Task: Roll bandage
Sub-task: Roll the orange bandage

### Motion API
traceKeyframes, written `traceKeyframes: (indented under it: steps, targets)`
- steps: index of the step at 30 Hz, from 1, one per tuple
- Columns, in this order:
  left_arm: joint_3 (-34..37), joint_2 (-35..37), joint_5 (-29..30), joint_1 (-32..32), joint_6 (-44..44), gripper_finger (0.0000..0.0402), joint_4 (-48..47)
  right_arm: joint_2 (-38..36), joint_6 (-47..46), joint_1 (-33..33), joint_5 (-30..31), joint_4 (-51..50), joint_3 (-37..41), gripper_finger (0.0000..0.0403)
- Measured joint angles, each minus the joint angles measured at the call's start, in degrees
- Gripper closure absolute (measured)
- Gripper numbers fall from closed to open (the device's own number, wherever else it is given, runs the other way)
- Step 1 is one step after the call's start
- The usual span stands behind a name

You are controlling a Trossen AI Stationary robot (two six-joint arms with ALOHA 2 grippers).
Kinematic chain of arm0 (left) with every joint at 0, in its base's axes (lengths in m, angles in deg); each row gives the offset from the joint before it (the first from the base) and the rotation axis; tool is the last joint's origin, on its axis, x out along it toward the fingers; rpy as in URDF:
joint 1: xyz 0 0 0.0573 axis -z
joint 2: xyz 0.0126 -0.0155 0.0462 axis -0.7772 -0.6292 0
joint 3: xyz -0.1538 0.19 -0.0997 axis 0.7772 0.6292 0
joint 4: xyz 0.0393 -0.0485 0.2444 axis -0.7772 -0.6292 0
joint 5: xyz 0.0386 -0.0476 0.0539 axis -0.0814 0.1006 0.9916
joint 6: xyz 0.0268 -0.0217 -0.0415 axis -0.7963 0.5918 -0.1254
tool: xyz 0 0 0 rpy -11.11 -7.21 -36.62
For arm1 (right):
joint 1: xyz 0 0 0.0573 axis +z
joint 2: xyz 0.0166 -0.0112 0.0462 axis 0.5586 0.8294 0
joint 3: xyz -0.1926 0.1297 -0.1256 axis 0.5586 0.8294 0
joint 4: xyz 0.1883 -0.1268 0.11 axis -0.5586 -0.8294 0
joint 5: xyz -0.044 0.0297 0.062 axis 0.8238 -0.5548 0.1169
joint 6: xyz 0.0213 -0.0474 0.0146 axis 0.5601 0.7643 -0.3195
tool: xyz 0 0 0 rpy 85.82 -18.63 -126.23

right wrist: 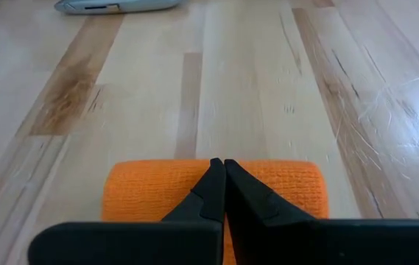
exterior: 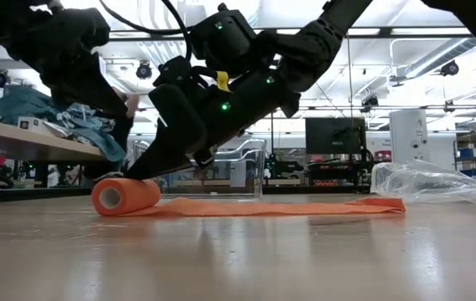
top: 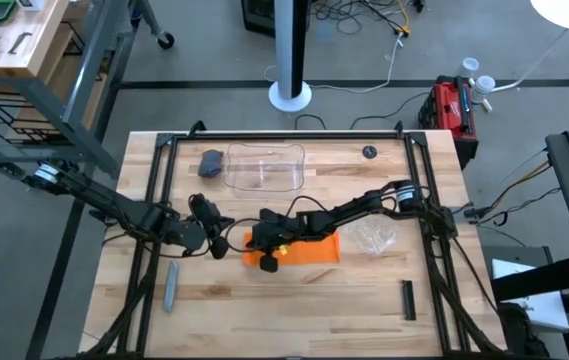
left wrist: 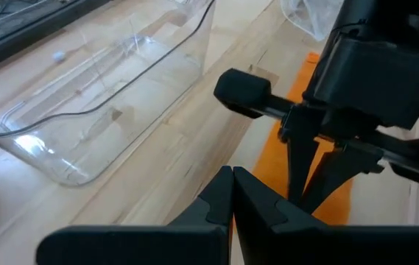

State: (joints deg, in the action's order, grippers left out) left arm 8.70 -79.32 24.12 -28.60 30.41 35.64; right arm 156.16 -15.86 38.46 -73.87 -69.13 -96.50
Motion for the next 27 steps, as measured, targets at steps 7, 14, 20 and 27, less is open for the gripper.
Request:
traceKeyframes:
  steps: [7, 14, 20, 27]
  targets:
    - [0.0, -1.0, -0.1, 0.0, 0.7, 0.0401, 0.1, -0.1, -1.5, 0.2, 0.0, -1.5, 0.0, 0.0403]
    - [0.0, -0.9, -0.1, 0.0, 0.9, 0.0401, 0.2, -0.2, -1.9, 0.5, 0.1, -2.3, 0.1, 0.0403]
    - [0.0, -0.9, -0.1, 0.0, 0.9, 0.0401, 0.2, -0.9, -3.4, 0.6, 0.5, -4.9, 0.2, 0.0403]
    - [0.0, -0.9, -0.1, 0.0, 0.9, 0.0401, 0.2, -2.6, -3.8, 1.1, 2.4, -8.9, 0.3, 0.0403]
